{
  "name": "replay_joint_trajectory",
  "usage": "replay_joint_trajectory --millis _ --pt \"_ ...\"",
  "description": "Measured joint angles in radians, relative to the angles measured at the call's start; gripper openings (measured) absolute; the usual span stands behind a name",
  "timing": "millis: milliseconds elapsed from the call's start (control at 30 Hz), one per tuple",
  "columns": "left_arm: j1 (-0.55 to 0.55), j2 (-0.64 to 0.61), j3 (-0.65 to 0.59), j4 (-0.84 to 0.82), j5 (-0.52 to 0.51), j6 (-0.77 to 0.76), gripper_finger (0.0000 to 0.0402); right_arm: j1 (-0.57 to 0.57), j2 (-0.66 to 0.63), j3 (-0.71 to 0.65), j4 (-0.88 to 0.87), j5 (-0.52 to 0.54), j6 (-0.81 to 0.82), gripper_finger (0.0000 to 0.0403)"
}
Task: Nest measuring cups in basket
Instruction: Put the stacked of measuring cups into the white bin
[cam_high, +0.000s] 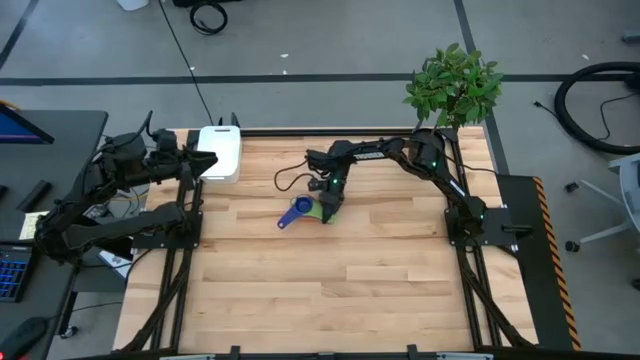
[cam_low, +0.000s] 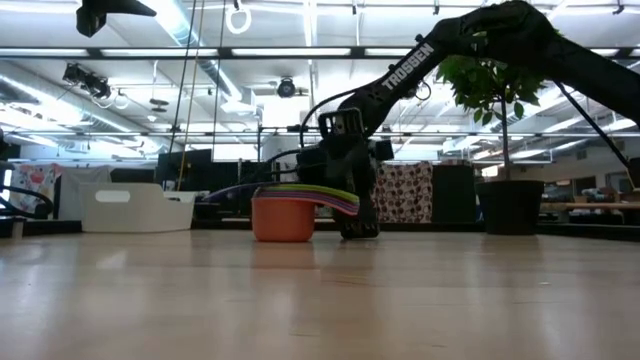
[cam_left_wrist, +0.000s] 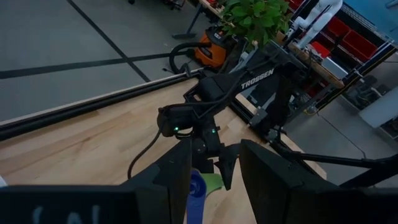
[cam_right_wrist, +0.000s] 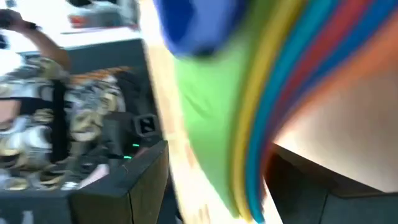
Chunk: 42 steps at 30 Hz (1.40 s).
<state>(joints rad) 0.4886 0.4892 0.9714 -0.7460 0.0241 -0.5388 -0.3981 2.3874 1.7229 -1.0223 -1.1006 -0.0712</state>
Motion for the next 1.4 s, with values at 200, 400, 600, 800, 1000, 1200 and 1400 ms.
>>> replay_joint_trajectory --millis 200,400,600,800,1000,1200,1400 --pt "0.0 0.0 0.0 0.0 0.0 -0.001 0.0142 -0.019 -0.016 -0.002 -0.156 0.044 -0.059 0.0255" --pt "0.0 0.008 0.0 -0.053 0.007 -0.029 0.0142 -0.029 -0.052 -0.007 -0.23 0.104 -0.08 0.0255" --pt "0.0 0.021 0.0 -0.09 0.025 -0.026 0.0142 -0.045 -0.176 -0.005 -0.265 0.301 -0.052 0.0255" --pt "0.0 0.036 0.0 -0.105 0.025 -0.028 0.0142 -0.07 -0.354 -0.002 -0.25 0.438 0.03 0.0255" --pt "-0.028 0.144 0.0 -0.183 0.042 -0.053 0.0142 -0.077 -0.512 -0.001 -0.206 0.577 0.147 0.0255" --pt "-0.116 0.327 -0.001 -0.198 0.05 -0.053 0.0142 -0.067 -0.617 -0.109 -0.15 0.671 0.261 0.0255" --pt "-0.2 0.519 -0.001 -0.189 0.014 -0.086 0.0142 -0.055 -0.66 -0.315 -0.019 0.625 0.328 0.0255"
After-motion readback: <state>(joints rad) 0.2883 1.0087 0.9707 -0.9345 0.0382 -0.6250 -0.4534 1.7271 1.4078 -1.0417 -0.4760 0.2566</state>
